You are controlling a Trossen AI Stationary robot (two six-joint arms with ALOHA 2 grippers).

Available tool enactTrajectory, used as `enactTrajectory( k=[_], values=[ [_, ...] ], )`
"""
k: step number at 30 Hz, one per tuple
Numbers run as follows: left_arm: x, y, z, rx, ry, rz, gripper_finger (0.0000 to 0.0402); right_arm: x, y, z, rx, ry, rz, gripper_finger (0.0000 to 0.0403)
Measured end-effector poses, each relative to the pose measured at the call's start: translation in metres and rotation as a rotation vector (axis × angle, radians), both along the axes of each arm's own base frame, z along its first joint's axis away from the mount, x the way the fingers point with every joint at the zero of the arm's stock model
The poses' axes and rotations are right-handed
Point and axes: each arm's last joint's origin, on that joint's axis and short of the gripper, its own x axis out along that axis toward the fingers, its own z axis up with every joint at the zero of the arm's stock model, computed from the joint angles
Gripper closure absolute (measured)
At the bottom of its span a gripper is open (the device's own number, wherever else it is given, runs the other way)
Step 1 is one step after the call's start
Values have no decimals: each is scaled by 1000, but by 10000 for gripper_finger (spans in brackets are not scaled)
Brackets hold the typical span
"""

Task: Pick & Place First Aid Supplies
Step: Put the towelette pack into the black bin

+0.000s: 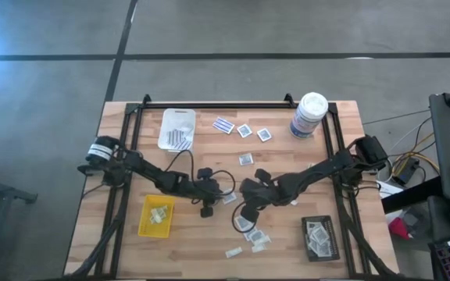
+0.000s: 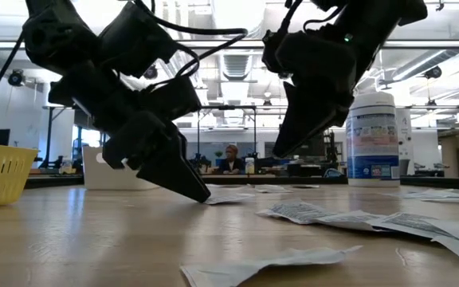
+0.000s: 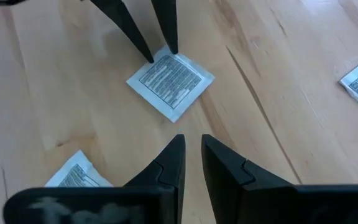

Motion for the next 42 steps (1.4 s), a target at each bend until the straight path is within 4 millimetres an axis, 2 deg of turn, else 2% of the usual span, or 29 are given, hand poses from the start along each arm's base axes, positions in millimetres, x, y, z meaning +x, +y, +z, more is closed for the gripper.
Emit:
enactTrajectory(
  k=[6, 13, 23, 33, 42],
  values=[
    [-1, 0, -1, -15, 24, 18, 310, 1, 0, 0, -49, 2, 74, 351],
    [-2, 0, -2, -15, 33, 12, 310, 1, -1, -4, -240, 72, 347, 349],
    [-3, -1, -4, -22, 49, -38, 310, 8, 10, -35, -412, 194, 669, 297],
    [-3, -1, -4, -34, 53, -51, 310, 19, 18, -51, -657, 243, 764, 280],
    [-3, -2, -4, -47, 50, -66, 310, 30, 24, -56, -734, 263, 809, 286]
  ],
)
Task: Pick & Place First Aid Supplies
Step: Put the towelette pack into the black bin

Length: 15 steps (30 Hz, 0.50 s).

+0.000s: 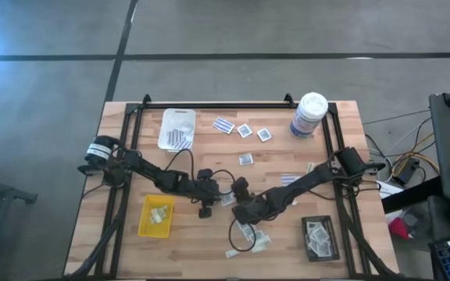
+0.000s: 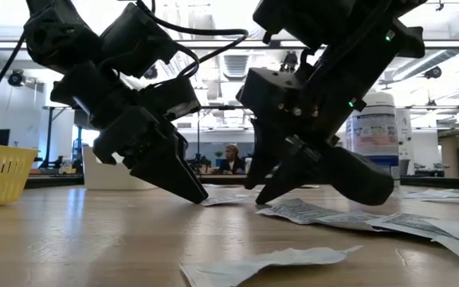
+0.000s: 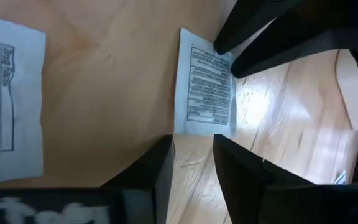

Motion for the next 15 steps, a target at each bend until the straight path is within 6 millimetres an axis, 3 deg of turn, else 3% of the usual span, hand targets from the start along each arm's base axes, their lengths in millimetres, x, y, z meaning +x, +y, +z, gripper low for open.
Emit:
enactTrajectory(
  k=[15],
  values=[
    [1, -1, 1, -29, -11, -16, 310, 6, 7, 2, 50, -71, 37, 298]
  ],
)
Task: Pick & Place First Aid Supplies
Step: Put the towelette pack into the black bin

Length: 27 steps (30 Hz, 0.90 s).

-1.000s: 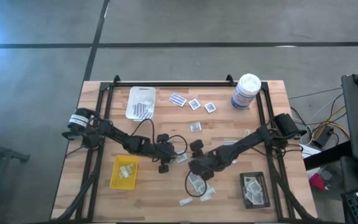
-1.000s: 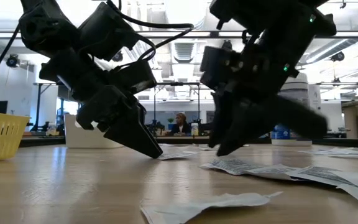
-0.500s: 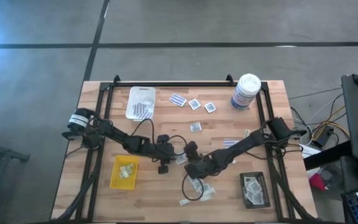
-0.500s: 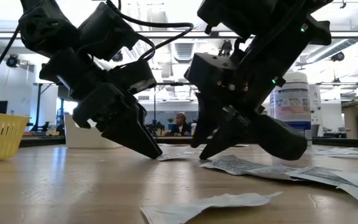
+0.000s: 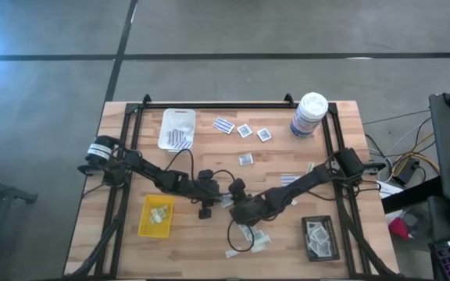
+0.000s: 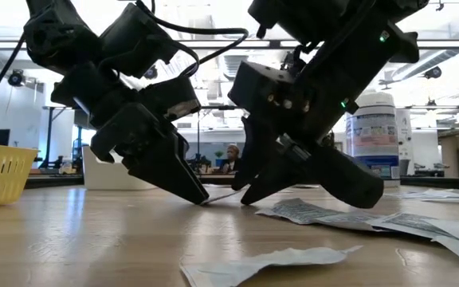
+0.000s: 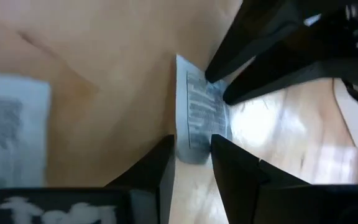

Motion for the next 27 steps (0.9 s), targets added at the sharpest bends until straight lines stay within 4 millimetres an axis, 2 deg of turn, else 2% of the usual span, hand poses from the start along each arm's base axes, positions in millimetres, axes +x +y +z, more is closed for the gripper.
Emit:
enactTrajectory(
  k=[8, 27],
  values=[
    [1, 0, 1, -28, -11, -11, 310, 2, 8, 2, 76, -41, 25, 298],
    [2, 1, 1, -77, -3, 4, 310, -8, 4, -4, 35, 31, 3, 301]
  ],
)
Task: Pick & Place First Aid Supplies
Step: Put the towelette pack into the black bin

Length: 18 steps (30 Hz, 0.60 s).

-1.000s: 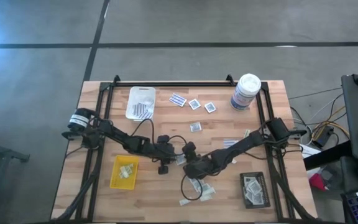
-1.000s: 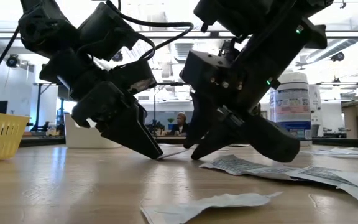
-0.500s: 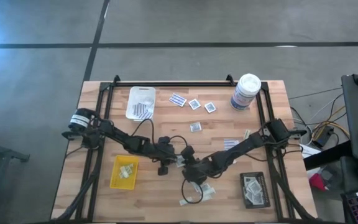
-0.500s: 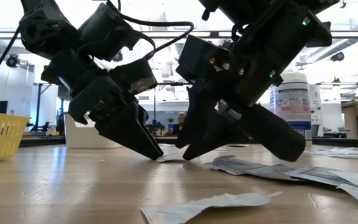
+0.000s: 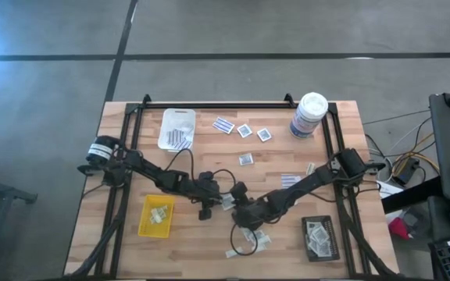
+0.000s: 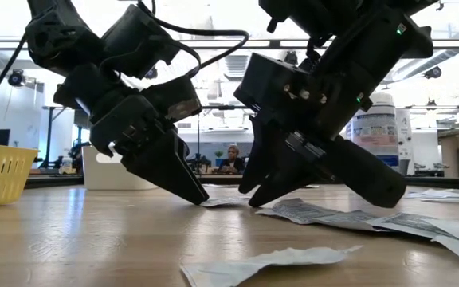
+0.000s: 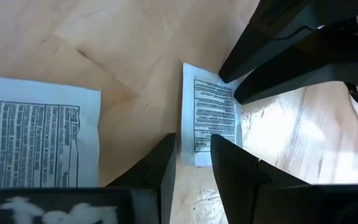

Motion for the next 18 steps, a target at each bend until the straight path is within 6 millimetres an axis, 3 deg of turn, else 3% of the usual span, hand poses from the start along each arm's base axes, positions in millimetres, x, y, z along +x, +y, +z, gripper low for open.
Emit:
enactTrajectory(
  k=[18],
  values=[
    [5, 2, -4, -119, -9, -23, 310, 4, -7, -1, -73, -50, -22, 301]
  ],
)
